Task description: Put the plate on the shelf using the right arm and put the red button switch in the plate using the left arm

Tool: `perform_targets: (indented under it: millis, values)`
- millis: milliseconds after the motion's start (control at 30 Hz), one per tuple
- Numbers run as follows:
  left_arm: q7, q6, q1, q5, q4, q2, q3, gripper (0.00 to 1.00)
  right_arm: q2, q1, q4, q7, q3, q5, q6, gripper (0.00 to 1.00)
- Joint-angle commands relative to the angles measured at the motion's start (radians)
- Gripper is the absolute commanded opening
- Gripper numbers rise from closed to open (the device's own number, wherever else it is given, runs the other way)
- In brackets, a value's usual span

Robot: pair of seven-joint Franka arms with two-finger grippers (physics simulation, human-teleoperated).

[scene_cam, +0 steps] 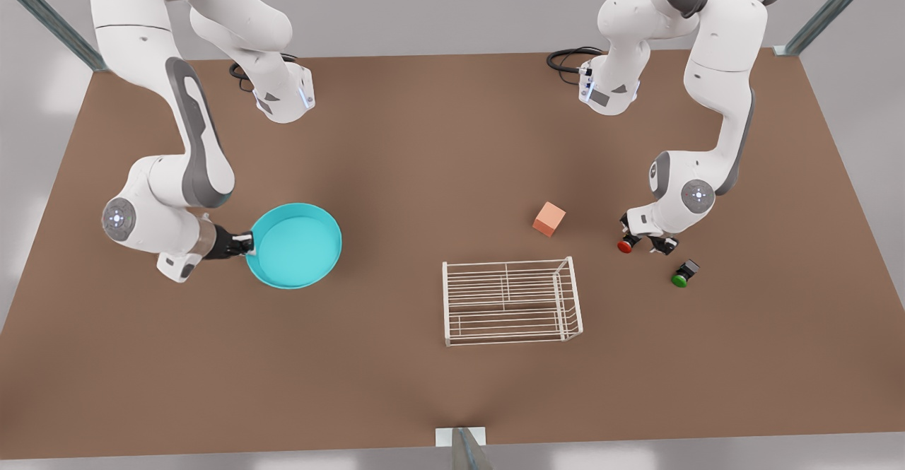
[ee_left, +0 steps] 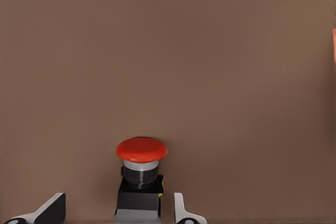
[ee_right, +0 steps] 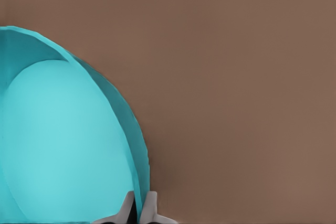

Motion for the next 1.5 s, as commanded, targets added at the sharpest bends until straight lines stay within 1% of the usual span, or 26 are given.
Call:
perform_targets:
  millis: [0,100,233,267,333,400,500,533,567,667,733,833,900,933,967,1000,1033,1067,1100,1133,1200,1267,1367,1433,1467]
  values:
    - [0.072,0.000,0.000,0.001,0.000,-0.001,0.000,1.00,-0.001,0.007,0.035,0.254,0.048,-0.008,-0.149,0.20]
    - [0.072,-0.004,0.000,0.001,-0.001,0.001,0.000,1.00,-0.001,0.007,0.055,0.413,0.148,-0.006,-0.149,0.20]
    - [0.072,-0.006,0.000,0.001,-0.009,-0.001,0.000,1.00,-0.001,0.007,0.131,0.645,0.283,-0.011,-0.186,0.20]
    - [0.072,-0.006,0.000,0.001,-0.015,-0.001,0.000,1.00,-0.001,0.039,0.148,0.717,0.295,-0.012,-0.186,0.20]
    - [0.072,-0.006,0.000,0.001,-0.021,-0.002,0.000,1.00,0.005,0.119,0.190,0.870,0.295,-0.026,-0.186,0.20]
    - [0.069,-0.006,0.000,0.001,-0.023,-0.002,0.000,1.00,0.068,0.174,0.260,0.984,0.294,-0.052,-0.183,0.20]
    - [0.053,-0.006,-0.005,0.001,-0.029,-0.001,0.000,1.00,0.181,0.240,0.380,1.044,0.294,-0.055,-0.171,0.20]
    - [0.053,-0.006,-0.005,0.001,-0.029,-0.001,0.000,0.95,0.232,0.274,0.440,1.079,0.291,-0.080,-0.168,0.20]
    - [0.053,-0.006,-0.005,0.001,-0.029,-0.001,0.000,0.94,0.267,0.289,0.479,1.096,0.291,-0.095,-0.168,0.20]
    - [0.023,-0.006,-0.011,0.001,-0.029,0.001,-0.003,0.94,0.341,0.355,0.578,1.136,0.276,-0.106,-0.148,0.20]
    - [0.019,-0.006,-0.019,0.001,-0.030,0.002,-0.003,0.94,0.367,0.380,0.581,1.143,0.268,-0.106,-0.068,0.20]
    - [0.021,-0.004,-0.019,0.001,-0.030,0.013,-0.003,0.91,0.390,0.436,0.582,1.171,0.251,-0.106,0.036,0.20]
    - [0.021,-0.001,-0.019,0.001,-0.030,0.016,-0.003,0.91,0.418,0.501,0.622,1.183,0.236,-0.106,0.058,0.20]
    - [0.021,-0.001,-0.019,0.001,-0.030,0.018,-0.003,0.91,0.425,0.554,0.627,1.191,0.222,-0.146,0.059,0.20]
    - [0.021,-0.001,-0.019,0.001,-0.030,0.021,-0.003,0.91,0.461,0.593,0.673,1.237,0.211,-0.193,0.059,0.20]
    - [0.021,-0.001,-0.019,0.001,-0.030,0.019,-0.003,0.88,0.482,0.597,0.691,1.237,0.210,-0.196,0.082,0.20]
    - [0.022,-0.001,-0.019,0.001,-0.030,0.019,-0.003,0.70,0.494,0.597,0.699,1.237,0.210,-0.196,0.096,0.20]
    - [0.024,-0.001,-0.019,0.001,-0.030,0.019,-0.003,0.61,0.502,0.597,0.710,1.228,0.206,-0.196,0.096,0.20]
    - [0.024,-0.001,-0.019,0.001,-0.030,0.019,-0.003,0.58,0.514,0.599,0.710,1.228,0.205,-0.198,0.125,0.20]
    - [0.030,-0.001,-0.019,0.003,-0.030,0.019,-0.003,0.57,0.530,0.599,0.710,1.228,0.205,-0.198,0.162,0.20]
    - [0.033,-0.004,-0.019,0.004,-0.030,0.019,-0.003,0.52,0.536,0.596,0.710,1.203,0.168,-0.198,0.182,0.20]
    - [0.035,-0.007,-0.019,0.004,-0.029,0.007,-0.003,0.50,0.541,0.594,0.710,1.200,0.165,-0.198,0.212,0.20]
    - [0.030,-0.009,-0.019,0.004,-0.029,-0.019,-0.002,0.49,0.577,0.602,0.710,1.192,0.156,-0.198,0.306,0.20]
    - [0.023,-0.084,-0.017,0.003,-0.015,-0.042,-0.003,0.49,0.613,0.623,0.710,1.193,0.148,-0.198,0.383,0.20]
    - [0.022,-0.084,-0.017,0.003,-0.015,-0.044,-0.003,0.49,0.617,0.630,0.710,1.191,0.134,-0.198,0.390,0.20]
